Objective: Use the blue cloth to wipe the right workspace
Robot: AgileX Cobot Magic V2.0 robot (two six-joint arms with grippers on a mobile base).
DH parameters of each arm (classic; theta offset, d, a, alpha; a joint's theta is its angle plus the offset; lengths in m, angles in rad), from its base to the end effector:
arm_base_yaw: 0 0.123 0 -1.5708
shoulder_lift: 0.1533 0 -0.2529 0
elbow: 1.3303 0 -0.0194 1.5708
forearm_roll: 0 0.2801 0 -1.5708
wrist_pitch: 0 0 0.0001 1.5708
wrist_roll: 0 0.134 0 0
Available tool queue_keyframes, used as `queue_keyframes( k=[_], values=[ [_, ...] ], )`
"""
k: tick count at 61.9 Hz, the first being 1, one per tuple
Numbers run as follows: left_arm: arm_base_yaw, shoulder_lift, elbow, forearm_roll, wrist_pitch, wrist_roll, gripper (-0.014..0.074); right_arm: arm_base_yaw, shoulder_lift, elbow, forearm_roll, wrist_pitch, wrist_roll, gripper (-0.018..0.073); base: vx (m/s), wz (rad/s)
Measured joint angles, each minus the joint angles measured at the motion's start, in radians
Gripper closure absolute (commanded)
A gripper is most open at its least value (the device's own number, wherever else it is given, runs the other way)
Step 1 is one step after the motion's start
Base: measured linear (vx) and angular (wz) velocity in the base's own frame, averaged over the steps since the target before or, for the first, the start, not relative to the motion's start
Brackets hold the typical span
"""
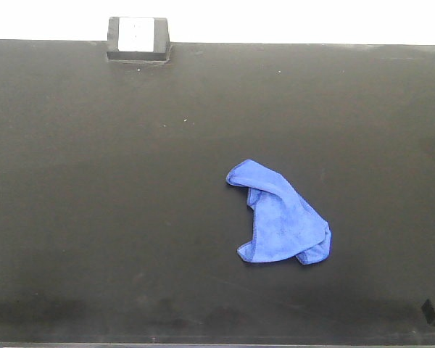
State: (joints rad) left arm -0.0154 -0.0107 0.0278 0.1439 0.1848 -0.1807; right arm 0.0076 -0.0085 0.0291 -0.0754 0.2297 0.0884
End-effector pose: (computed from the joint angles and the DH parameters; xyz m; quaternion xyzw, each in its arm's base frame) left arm 0.1608 0.0011 0.1827 -0.0177 0.7456 -0.0084 0.6661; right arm 0.1601 -0.0011 0.1757 0.0084 0.7621 0.0008 0.6474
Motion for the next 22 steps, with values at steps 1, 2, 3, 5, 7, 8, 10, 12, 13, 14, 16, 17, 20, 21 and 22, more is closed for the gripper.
queue_keyframes(
  k=[1,2,3,5,7,8,10,12,13,14,16,17,20,21,22],
  values=[
    [0.0,0.0,0.0,0.0,0.0,0.0,0.0602,0.0,0.0,0.0,0.0,0.0,0.0,0.0567,0.0,0.0],
    [0.0,0.0,0.0,0.0,0.0,0.0,0.0602,0.0,0.0,0.0,0.0,0.0,0.0,0.0567,0.0,0.0],
    [0.0,0.0,0.0,0.0,0.0,0.0,0.0602,0.0,0.0,0.0,0.0,0.0,0.0,0.0567,0.0,0.0],
    [0.0,0.0,0.0,0.0,0.0,0.0,0.0602,0.0,0.0,0.0,0.0,0.0,0.0,0.0567,0.0,0.0],
    [0.0,0.0,0.0,0.0,0.0,0.0,0.0602,0.0,0.0,0.0,0.0,0.0,0.0,0.0567,0.0,0.0],
    [0.0,0.0,0.0,0.0,0.0,0.0,0.0602,0.0,0.0,0.0,0.0,0.0,0.0,0.0567,0.0,0.0],
    [0.0,0.0,0.0,0.0,0.0,0.0,0.0602,0.0,0.0,0.0,0.0,0.0,0.0,0.0567,0.0,0.0],
    [0.0,0.0,0.0,0.0,0.0,0.0,0.0602,0.0,0.0,0.0,0.0,0.0,0.0,0.0567,0.0,0.0],
    [0.0,0.0,0.0,0.0,0.0,0.0,0.0602,0.0,0.0,0.0,0.0,0.0,0.0,0.0567,0.0,0.0],
    [0.0,0.0,0.0,0.0,0.0,0.0,0.0602,0.0,0.0,0.0,0.0,0.0,0.0,0.0567,0.0,0.0],
    [0.0,0.0,0.0,0.0,0.0,0.0,0.0602,0.0,0.0,0.0,0.0,0.0,0.0,0.0567,0.0,0.0],
    [0.0,0.0,0.0,0.0,0.0,0.0,0.0602,0.0,0.0,0.0,0.0,0.0,0.0,0.0567,0.0,0.0],
    [0.0,0.0,0.0,0.0,0.0,0.0,0.0602,0.0,0.0,0.0,0.0,0.0,0.0,0.0567,0.0,0.0],
    [0.0,0.0,0.0,0.0,0.0,0.0,0.0602,0.0,0.0,0.0,0.0,0.0,0.0,0.0567,0.0,0.0],
    [0.0,0.0,0.0,0.0,0.0,0.0,0.0602,0.0,0.0,0.0,0.0,0.0,0.0,0.0567,0.0,0.0]
  ],
)
